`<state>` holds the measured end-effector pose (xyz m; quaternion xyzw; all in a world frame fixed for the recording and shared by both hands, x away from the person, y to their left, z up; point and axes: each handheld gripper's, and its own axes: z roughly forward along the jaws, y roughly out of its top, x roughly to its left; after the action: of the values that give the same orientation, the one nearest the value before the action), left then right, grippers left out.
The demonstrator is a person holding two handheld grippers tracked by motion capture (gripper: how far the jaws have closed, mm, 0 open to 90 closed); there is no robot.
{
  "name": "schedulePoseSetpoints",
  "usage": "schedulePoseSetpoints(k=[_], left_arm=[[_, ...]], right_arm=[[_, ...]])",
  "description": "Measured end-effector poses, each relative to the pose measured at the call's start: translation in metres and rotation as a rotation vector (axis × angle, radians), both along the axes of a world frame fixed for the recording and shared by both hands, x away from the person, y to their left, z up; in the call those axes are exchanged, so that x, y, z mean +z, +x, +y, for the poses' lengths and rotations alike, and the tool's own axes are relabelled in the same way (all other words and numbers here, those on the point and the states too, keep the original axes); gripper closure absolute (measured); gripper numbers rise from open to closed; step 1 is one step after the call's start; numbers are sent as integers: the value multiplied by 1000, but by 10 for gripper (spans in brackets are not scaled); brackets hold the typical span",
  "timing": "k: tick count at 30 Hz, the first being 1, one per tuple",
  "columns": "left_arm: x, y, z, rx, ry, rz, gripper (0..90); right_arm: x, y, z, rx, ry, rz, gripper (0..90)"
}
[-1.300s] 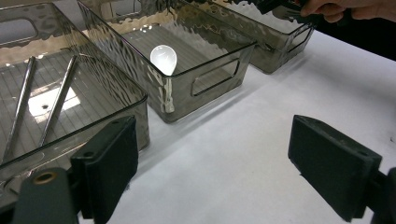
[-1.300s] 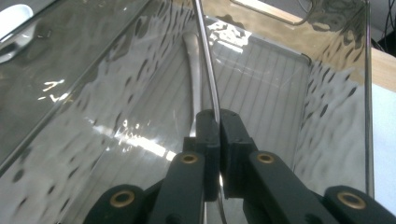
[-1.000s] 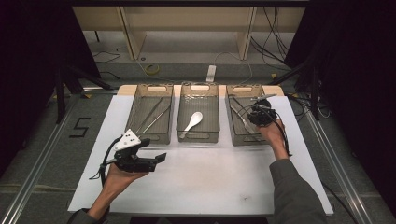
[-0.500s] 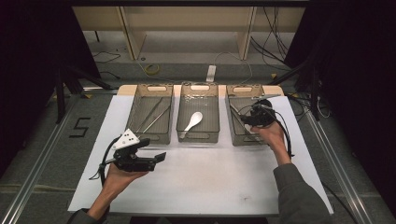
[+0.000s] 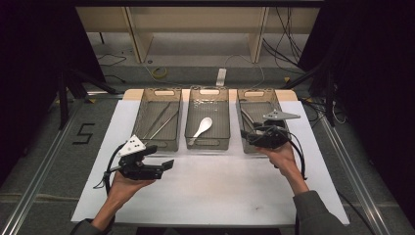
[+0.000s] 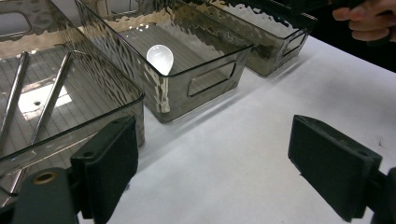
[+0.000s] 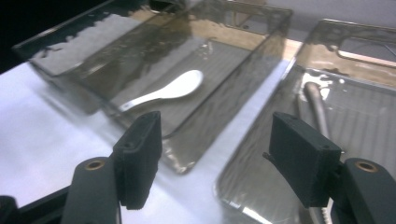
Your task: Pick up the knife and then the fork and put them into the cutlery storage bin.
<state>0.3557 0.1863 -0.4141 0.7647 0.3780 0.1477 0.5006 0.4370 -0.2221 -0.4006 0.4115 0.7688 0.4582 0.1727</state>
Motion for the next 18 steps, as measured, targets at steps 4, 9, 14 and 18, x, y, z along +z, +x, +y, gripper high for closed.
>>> schedulePoseSetpoints(k=[4, 9, 14, 18], left_arm=[[0, 0, 0, 1, 1, 3, 156], [0, 0, 0, 1, 4, 7, 156], [0, 1, 0, -9, -3, 12, 156], [0, 1, 1, -10, -9, 15, 156]], right_arm=[[-1, -19, 0, 23, 29, -34, 350], [-5, -38, -1, 51, 52, -51, 331], [-7, -54, -2, 72, 62, -73, 315], [-9, -66, -6, 84, 93, -79, 310]])
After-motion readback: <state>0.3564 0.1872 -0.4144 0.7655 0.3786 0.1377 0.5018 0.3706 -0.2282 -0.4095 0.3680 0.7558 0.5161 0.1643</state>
